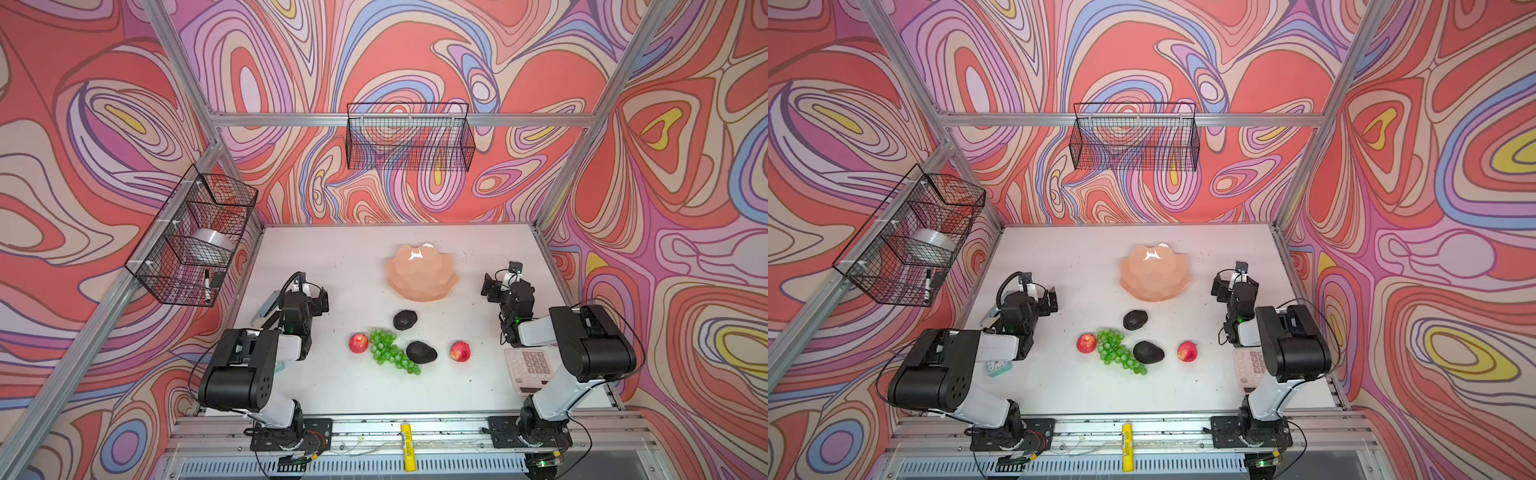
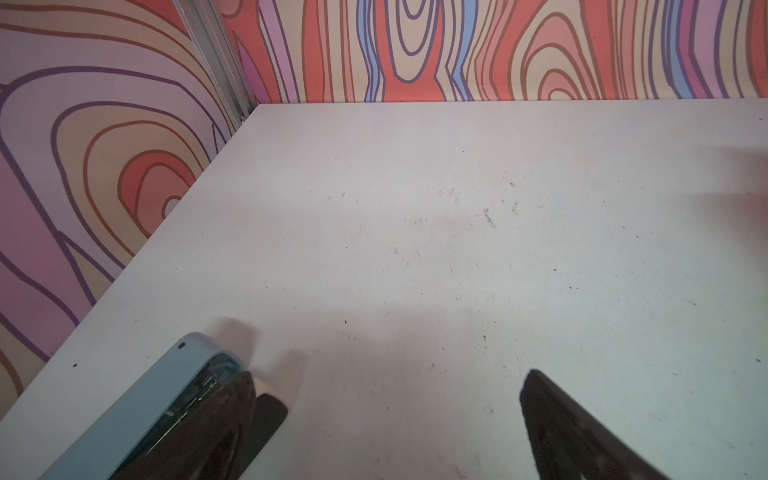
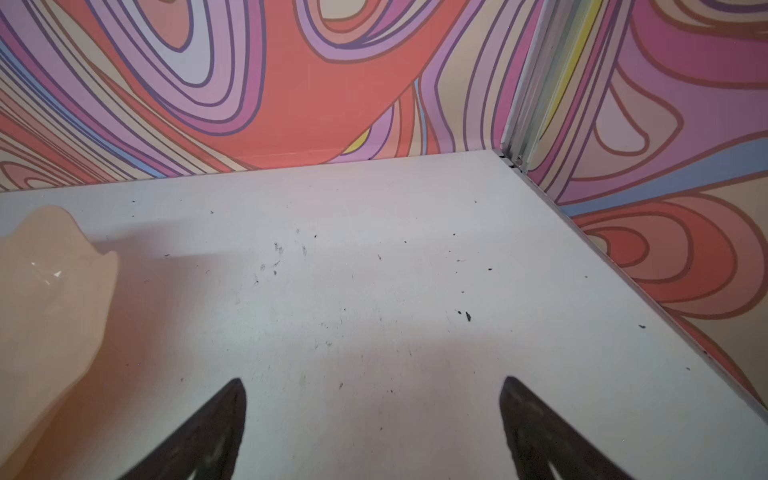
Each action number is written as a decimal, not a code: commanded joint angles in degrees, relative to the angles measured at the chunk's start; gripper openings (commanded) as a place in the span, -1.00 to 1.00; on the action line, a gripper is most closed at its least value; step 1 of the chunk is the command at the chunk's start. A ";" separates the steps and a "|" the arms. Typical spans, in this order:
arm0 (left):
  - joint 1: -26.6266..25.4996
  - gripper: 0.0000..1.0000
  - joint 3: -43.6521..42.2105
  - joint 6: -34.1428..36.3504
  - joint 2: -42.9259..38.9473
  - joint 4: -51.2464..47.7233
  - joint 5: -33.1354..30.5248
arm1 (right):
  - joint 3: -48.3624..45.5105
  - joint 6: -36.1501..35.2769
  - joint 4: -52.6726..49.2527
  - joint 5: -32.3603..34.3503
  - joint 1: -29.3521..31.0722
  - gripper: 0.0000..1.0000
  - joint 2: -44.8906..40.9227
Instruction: Place and organize the fake fruits in the fruit bowl
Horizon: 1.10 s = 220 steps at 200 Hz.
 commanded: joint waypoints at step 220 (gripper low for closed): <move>0.37 1.00 0.76 1.98 -5.06 -4.76 4.73 | 2.94 2.14 -15.58 5.70 -0.34 0.97 -10.73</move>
